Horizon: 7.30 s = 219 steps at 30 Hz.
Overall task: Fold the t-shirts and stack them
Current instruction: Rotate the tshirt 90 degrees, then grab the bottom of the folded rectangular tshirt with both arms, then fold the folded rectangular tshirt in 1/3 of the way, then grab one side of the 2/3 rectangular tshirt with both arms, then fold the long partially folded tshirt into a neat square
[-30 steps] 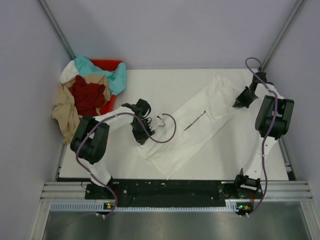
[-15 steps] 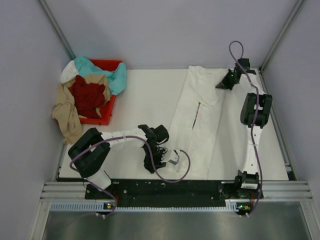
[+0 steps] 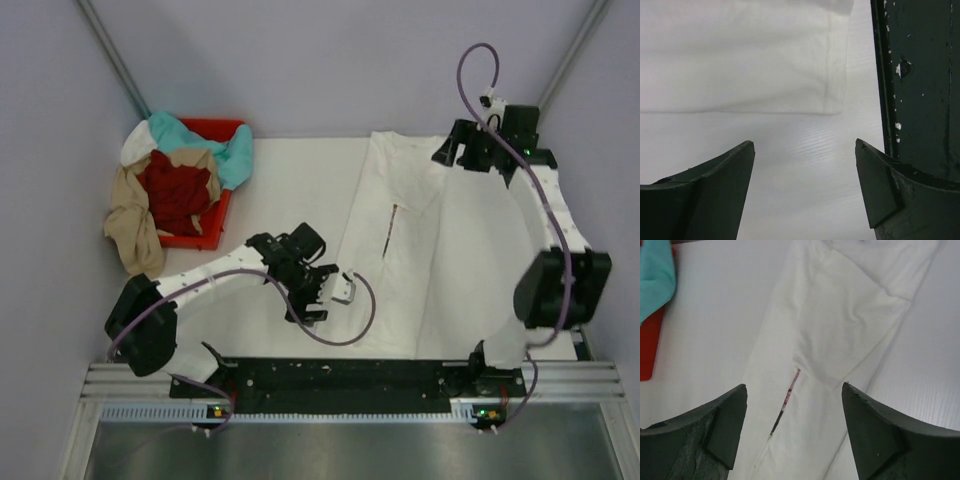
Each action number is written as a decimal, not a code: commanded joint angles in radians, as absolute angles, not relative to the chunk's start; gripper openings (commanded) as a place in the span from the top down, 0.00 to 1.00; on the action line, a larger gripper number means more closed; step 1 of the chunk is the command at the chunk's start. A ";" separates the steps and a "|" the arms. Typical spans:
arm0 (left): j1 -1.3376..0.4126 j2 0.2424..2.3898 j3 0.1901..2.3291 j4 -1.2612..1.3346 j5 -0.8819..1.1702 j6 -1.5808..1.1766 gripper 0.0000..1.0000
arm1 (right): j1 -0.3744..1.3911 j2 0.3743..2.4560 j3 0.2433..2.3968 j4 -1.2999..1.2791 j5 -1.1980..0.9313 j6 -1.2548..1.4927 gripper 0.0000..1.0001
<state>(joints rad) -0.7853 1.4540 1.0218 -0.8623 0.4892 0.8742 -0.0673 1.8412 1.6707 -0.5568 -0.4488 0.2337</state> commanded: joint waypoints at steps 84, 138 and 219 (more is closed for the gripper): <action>-0.683 2.273 2.042 -0.676 0.146 0.569 1.00 | 0.072 1.506 0.854 -0.021 -0.356 -0.529 1.00; -0.770 2.052 1.511 -0.683 0.307 0.977 0.27 | 0.414 1.247 0.548 -0.318 -0.180 -1.158 0.62; -0.566 2.298 2.183 -0.796 0.034 0.689 0.98 | 0.160 1.719 1.291 -0.477 -0.259 -0.681 1.00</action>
